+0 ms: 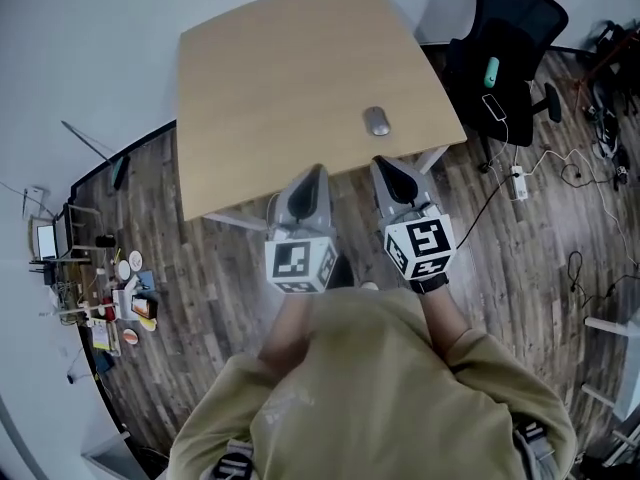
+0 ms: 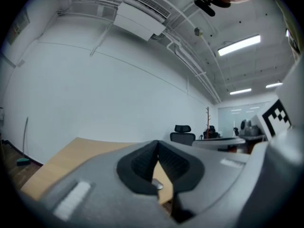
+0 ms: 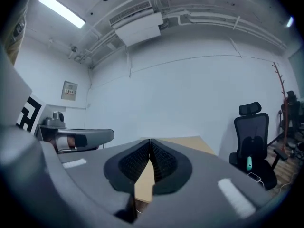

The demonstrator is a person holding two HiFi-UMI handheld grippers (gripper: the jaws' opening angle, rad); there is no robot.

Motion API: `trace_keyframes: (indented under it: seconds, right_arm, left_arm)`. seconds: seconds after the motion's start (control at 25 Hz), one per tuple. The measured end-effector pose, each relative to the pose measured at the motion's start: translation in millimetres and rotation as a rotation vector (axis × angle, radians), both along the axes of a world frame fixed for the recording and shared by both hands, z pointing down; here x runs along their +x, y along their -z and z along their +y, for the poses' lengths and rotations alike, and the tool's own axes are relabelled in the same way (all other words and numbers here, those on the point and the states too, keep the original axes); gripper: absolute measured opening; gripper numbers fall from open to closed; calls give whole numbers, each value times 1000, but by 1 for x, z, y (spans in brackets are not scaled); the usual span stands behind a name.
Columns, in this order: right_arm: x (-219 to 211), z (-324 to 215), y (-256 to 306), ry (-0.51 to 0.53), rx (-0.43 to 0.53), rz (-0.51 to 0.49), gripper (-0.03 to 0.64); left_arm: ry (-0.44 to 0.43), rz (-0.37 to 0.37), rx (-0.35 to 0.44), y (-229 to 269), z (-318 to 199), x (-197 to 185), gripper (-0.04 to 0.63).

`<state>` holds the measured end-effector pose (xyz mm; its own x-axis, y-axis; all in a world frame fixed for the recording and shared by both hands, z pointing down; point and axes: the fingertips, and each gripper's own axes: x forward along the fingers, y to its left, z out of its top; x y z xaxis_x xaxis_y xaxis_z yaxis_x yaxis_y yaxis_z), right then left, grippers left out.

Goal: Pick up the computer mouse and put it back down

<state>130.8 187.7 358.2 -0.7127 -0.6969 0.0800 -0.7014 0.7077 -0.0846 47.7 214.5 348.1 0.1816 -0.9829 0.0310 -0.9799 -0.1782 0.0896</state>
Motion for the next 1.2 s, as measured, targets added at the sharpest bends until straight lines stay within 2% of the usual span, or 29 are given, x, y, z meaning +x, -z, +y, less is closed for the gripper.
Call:
trace_keyframes:
  seconds: [0.12, 0.44, 0.64, 0.84, 1.04, 1.2]
  right_arm:
    - [-13, -37, -5, -14, -26, 50, 8]
    - [-72, -130, -3, -61, -39, 95, 8]
    - [-105, -169, -26, -77, -72, 153, 8]
    - [-85, -206, -75, -140, -176, 229, 12]
    - [-59, -246, -135, -178, -298, 299, 34]
    - [-46, -264, -193, -186, -427, 383, 67]
  left_arm:
    - [-33, -3, -6, 2, -42, -13, 0]
    - [-107, 1, -21, 7, -132, -72, 0]
    - [-149, 47, -73, -26, -170, -111, 0]
    - [-210, 91, -156, -68, -198, -109, 0]
    - [-265, 98, -214, -104, -235, -96, 0]
    - [-297, 98, -296, -133, -260, -85, 0]
